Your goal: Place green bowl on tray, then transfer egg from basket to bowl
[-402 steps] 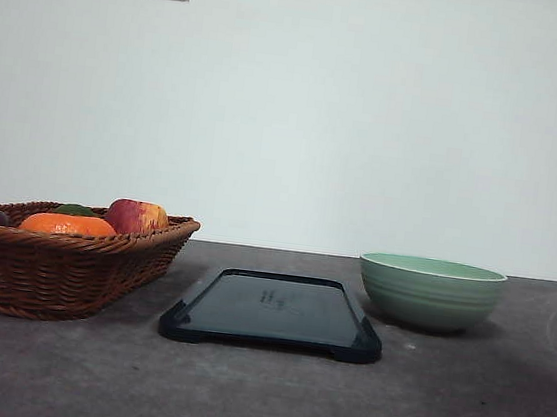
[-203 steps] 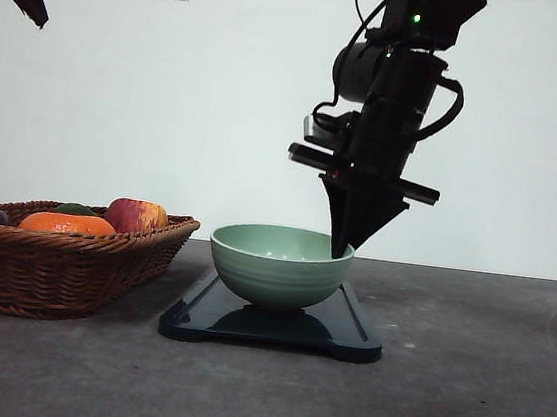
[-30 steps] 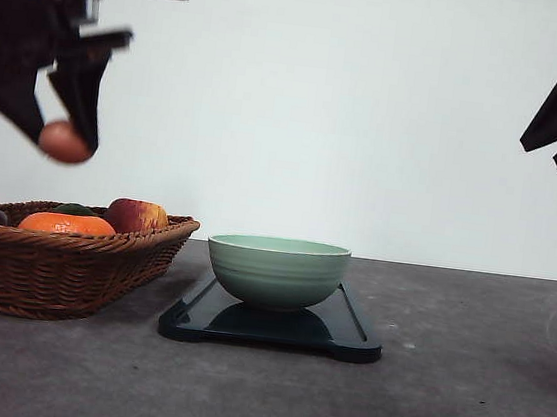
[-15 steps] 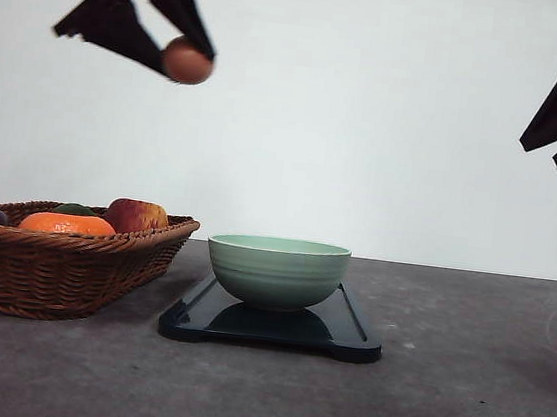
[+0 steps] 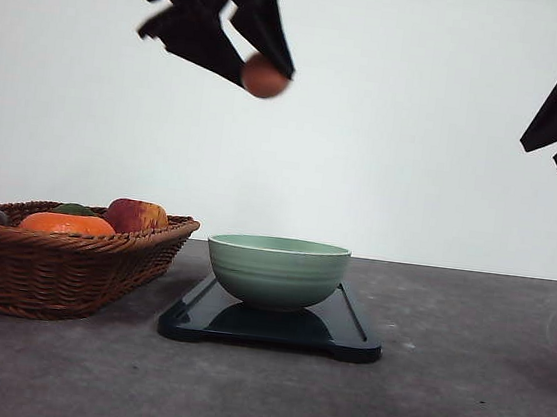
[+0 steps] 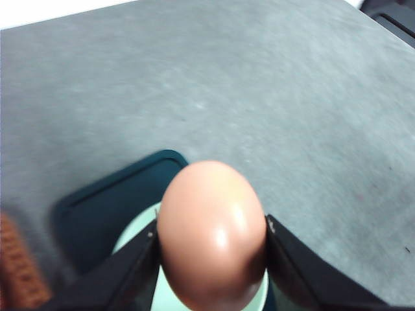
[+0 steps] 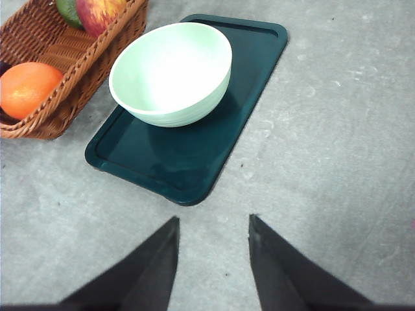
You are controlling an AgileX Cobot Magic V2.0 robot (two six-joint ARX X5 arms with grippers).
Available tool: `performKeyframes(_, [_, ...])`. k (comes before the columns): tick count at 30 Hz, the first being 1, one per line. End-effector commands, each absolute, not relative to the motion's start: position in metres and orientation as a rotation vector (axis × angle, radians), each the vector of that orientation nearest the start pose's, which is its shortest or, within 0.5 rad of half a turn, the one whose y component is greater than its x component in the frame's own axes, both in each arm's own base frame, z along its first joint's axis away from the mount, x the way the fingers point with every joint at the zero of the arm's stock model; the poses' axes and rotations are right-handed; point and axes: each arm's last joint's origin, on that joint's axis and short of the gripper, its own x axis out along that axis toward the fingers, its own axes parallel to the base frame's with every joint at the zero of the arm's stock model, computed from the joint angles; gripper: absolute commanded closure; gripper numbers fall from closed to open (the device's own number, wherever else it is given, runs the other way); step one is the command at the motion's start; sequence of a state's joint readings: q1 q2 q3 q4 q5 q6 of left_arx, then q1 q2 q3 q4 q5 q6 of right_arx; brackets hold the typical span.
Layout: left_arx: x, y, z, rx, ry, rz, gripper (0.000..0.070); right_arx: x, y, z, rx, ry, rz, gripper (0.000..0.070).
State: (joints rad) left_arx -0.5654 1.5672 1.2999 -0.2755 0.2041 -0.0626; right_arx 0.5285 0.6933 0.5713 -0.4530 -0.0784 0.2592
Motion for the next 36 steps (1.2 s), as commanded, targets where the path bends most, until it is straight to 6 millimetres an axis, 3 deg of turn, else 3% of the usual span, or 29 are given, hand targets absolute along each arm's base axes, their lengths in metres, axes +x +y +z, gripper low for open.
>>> performKeyframes(1, [0.302,-0.204,0.304,0.064,0.568,-0.744,0.0515,0.128,0.078,0.251,0.106,0.629,0.521,0.0491])
performKeyframes(8, [0.316,-0.221,0.267,0.088,0.660,-0.752,0.0515,0.127,0.078,0.250,0.104,0.639,0.520,0.0491])
performKeyframes(21, [0.334,-0.234,0.207,0.119,0.804,-0.735,0.0513,0.126,0.077,0.248,0.098,0.668,0.513,0.0491])
performKeyframes(36, [0.343,-0.240,0.187,0.120,0.801,-0.731,0.0510,0.124,0.076,0.246,0.093,0.695,0.508,0.0491])
